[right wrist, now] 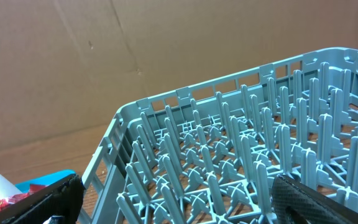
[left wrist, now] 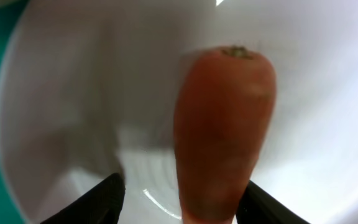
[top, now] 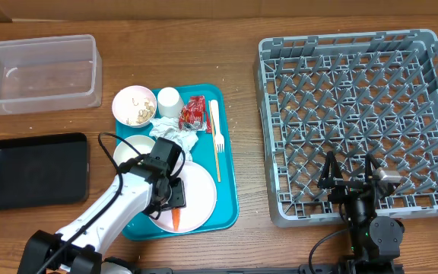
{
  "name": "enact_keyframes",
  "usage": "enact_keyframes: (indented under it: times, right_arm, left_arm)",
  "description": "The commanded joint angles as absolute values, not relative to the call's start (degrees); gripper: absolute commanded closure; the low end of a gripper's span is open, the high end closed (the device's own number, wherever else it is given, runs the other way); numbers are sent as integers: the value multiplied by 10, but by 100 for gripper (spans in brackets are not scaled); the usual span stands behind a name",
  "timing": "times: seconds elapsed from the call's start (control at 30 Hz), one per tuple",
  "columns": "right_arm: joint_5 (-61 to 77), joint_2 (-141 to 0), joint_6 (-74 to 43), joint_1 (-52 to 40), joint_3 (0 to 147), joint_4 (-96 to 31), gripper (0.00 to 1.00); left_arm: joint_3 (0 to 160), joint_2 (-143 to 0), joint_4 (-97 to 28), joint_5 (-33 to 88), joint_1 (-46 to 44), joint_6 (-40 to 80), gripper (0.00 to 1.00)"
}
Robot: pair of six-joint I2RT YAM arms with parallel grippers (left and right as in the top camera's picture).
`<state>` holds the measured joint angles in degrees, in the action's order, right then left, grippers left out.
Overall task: Sort waste into correct bins and load items into the dishwasher rack
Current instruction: 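Close the left gripper on the orange carrot and lift it, then carry the carrot left and release it onto the black tray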
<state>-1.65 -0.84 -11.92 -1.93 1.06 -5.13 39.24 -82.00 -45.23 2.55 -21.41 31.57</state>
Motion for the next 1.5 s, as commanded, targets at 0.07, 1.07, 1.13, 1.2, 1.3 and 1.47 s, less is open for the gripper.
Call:
enact_keyframes:
  times: [0.07, 1.07, 1.13, 1.2, 1.3, 1.47]
  right_arm:
    - [-14, -2, -115, -22, 4, -47, 0]
    - [-14, -2, -115, -22, 4, -47, 0]
    - [-14, -2, -115, -22, 5, -47, 0]
    - [-14, -2, -115, -22, 4, -47, 0]
    - [-14, -2, -115, -22, 5, -47, 0]
    - [-14, -2, -115, -22, 5, -47, 0]
  left_arm:
    - [422, -824, -462, -4, -218, 312, 42]
    - [496, -886, -524, 12, -217, 303, 81]
    - [511, -886, -532, 10, -217, 297, 88]
    - [526, -886, -538, 10, -216, 293, 95]
    - [556, -886, -558, 6, -202, 273, 96]
    - [601, -886, -593, -16, -129, 254, 96]
